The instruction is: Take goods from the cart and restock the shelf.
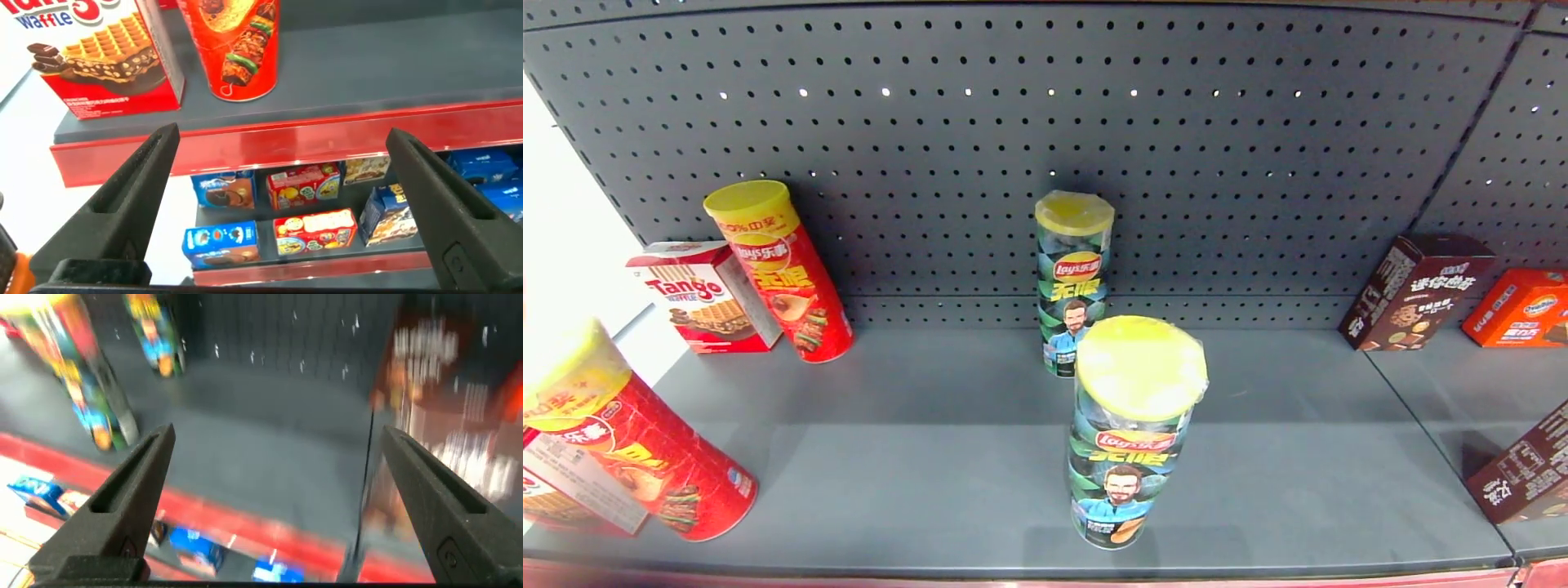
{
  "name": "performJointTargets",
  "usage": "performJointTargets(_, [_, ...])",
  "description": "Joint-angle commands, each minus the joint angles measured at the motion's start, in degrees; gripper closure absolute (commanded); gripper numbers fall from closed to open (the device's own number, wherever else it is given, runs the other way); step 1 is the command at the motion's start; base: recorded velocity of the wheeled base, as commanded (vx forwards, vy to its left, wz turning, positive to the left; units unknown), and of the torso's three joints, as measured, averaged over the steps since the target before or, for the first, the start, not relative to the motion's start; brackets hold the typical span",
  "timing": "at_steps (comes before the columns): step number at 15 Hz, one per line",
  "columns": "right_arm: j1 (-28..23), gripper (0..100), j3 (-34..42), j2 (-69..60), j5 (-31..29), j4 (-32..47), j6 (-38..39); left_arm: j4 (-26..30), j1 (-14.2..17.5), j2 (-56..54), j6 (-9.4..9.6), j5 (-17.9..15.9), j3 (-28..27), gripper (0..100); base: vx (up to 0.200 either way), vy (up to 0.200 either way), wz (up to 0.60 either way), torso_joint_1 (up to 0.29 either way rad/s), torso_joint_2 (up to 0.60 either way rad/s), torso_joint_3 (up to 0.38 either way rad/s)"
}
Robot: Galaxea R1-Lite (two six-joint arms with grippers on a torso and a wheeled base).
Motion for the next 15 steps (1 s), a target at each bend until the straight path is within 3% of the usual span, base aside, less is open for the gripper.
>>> performJointTargets(1, [3.96, 0, -11.56, 19.22, 2.58, -0.13, -4.3, -0.02, 0.01, 0.14, -0.05, -0.06, 0.0, 0, 0.0, 0.0, 0.0, 0.0, 0.0, 0.0])
performJointTargets(4, [11.34, 0, -12.88, 29.51, 2.23, -1.62, -4.48, -0.02, 0.01, 0.14, -0.05, -0.23, 0.0, 0, 0.0, 0.0, 0.0, 0.0, 0.0, 0.0])
performJointTargets(10, [16.79, 0, -12.44, 43.48, 2.41, -7.33, -4.48, -0.02, 0.01, 0.14, -0.23, -0.41, 0.0, 0, 0.0, 0.0, 0.0, 0.0, 0.0, 0.0])
performJointTargets(15, [20.22, 0, -13.15, 47.96, 2.32, -7.51, -4.48, -0.02, 0.01, 0.14, -0.05, -0.32, 0.0, 0, 0.0, 0.0, 0.0, 0.0, 0.0, 0.0])
